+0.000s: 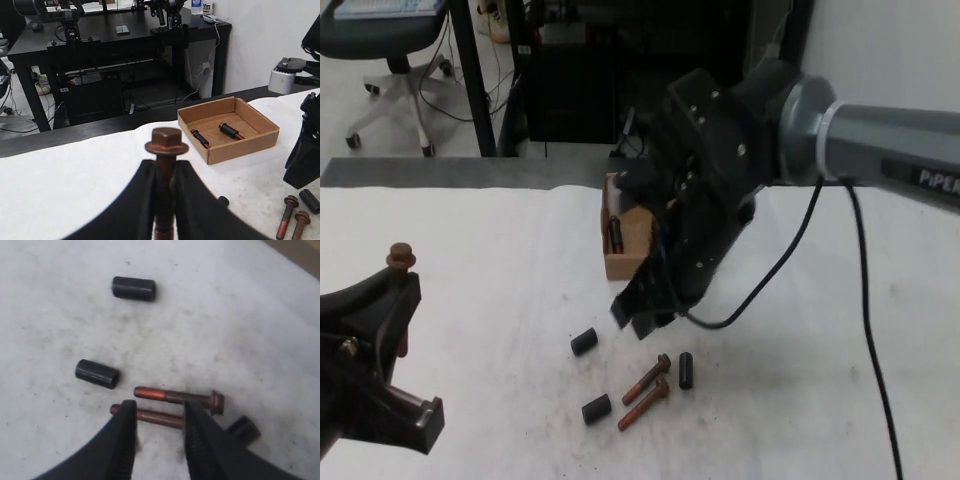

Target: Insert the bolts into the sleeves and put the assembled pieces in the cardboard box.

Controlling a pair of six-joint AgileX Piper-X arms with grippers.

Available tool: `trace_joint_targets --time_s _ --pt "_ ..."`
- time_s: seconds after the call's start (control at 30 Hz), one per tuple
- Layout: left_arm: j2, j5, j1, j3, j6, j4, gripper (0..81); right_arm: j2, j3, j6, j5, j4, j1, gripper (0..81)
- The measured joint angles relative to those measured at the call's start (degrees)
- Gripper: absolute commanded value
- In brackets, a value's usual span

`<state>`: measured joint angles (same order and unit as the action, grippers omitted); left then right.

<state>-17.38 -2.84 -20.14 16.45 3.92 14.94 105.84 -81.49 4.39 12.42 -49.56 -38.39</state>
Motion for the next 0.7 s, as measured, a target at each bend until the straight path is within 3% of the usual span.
trace_joint_targets --time_s 0.23,0.4,0.47,0.57,0.7 --pt "0.0 0.0 0.0 0.0 0.0 0.0 0.3 0.0 0.0 22.3 0.8 4.4 -3.4 30.2" --pt "0.0 0.0 0.0 0.0 0.0 0.4 0.3 0.0 0.0 26.8 0.0 8.6 -3.7 30.2" --pt "0.0 0.0 0.0 0.0 0.0 1.0 0.3 0.2 0.0 23.1 -1.6 10.2 -3.7 30.2" --pt "0.0 0.0 0.0 0.0 0.0 1.8 0.3 1.4 0.0 8.9 -2.8 11.9 -3.7 30.7" --pt "0.0 0.0 0.0 0.0 0.0 2.6 0.3 5.2 0.0 -9.2 1.0 10.8 -3.7 42.6"
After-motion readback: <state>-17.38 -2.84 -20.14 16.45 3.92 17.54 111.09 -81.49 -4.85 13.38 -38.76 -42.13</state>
